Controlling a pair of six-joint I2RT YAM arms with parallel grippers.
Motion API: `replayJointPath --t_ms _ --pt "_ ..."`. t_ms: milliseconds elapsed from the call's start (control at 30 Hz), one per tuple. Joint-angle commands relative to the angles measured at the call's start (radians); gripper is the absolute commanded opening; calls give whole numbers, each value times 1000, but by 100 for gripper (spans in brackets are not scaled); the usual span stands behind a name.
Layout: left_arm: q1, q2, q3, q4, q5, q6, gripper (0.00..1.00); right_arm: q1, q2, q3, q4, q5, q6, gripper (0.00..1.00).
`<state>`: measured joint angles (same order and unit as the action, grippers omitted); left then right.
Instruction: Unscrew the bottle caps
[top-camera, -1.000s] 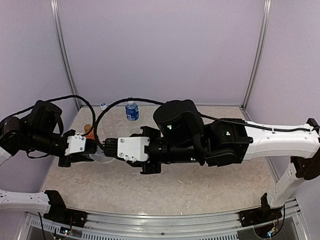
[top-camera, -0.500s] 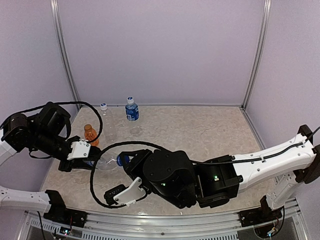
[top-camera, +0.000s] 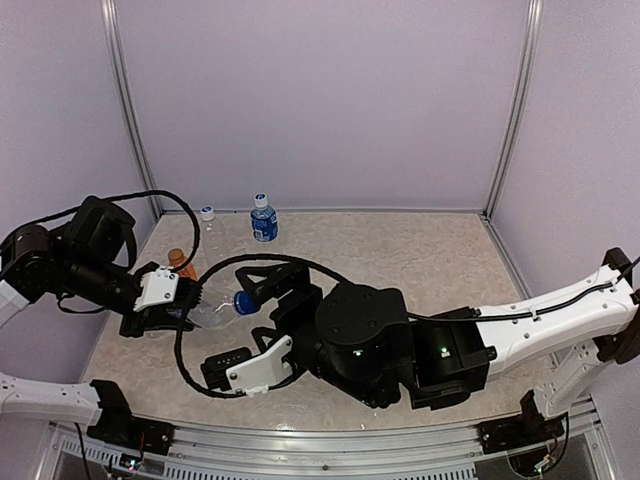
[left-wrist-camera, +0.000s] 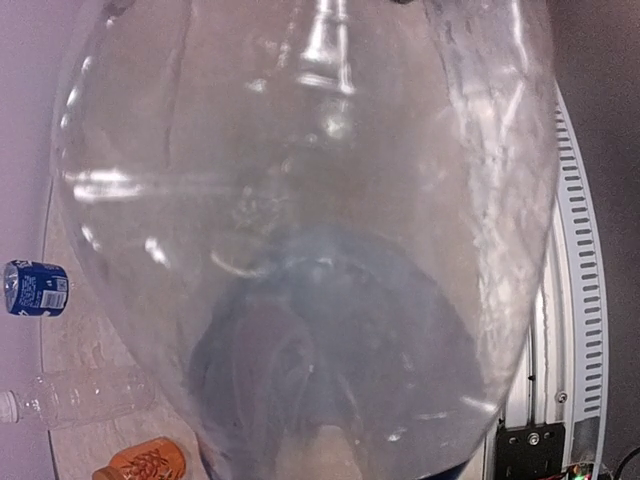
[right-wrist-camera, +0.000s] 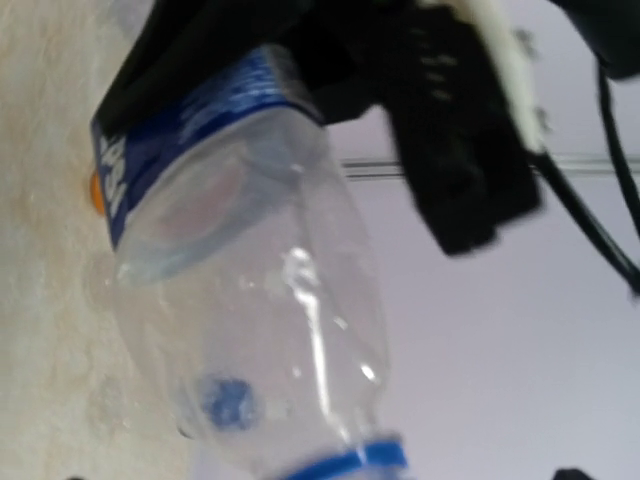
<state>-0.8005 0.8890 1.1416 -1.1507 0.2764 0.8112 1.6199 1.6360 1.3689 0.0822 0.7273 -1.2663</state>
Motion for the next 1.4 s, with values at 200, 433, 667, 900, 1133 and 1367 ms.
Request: replayJointPath --t_ms 200,433,667,900,1133,1367 --pt "26 -4 -20 229 -154 -64 20 -223 -212 19 -129 -571 952 99" --pt "30 6 -61 358 -273 -34 20 -446 -243 -79 55 -839 1704 99" --pt "32 18 -68 385 -314 -20 20 -457 -114 77 -142 -817 1865 96" --pt "32 15 -70 382 -312 -13 20 -458 -61 129 -122 -866 1858 66" --pt "31 15 -68 384 -313 -7 20 -463 -27 142 -130 -893 1866 53" --pt "32 12 -74 387 -312 -6 20 -471 -40 114 -145 -883 1875 41"
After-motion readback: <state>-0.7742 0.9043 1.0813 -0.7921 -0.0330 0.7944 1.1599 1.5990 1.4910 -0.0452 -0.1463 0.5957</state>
